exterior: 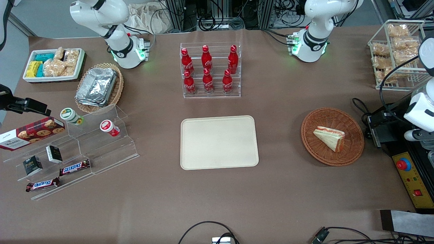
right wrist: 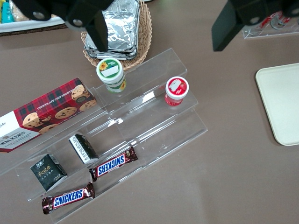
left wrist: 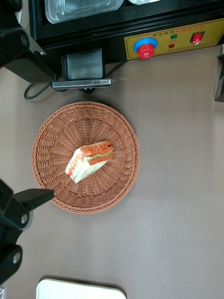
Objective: Place sandwich from basket to tray
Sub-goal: 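Move the left gripper down over the wrapped sandwich in the wicker basket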
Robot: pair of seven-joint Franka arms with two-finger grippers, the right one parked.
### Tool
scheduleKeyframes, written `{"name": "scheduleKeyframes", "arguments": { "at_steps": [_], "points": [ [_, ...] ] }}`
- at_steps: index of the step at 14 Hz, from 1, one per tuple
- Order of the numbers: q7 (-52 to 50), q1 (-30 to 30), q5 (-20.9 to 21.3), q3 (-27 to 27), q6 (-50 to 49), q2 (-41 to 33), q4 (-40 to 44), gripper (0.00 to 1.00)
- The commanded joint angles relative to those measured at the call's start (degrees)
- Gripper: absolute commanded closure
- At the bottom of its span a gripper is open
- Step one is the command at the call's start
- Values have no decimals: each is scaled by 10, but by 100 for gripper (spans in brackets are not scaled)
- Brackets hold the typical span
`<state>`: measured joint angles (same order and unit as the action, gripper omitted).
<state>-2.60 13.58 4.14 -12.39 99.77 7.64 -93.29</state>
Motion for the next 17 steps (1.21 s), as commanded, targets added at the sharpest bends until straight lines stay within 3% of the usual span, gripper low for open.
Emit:
{"name": "scheduleKeyframes", "arguments": {
  "at_steps": [1,5,8,17],
  "points": [
    [-17,-3,8,-4,-26,15,22,0],
    [-49,-20,7,-4,-39,32,13,0],
    [-135,-22,6,-4,-5,24,-42,0],
    [-224,-14,-1,1,254,-19,-276,0]
  ]
}}
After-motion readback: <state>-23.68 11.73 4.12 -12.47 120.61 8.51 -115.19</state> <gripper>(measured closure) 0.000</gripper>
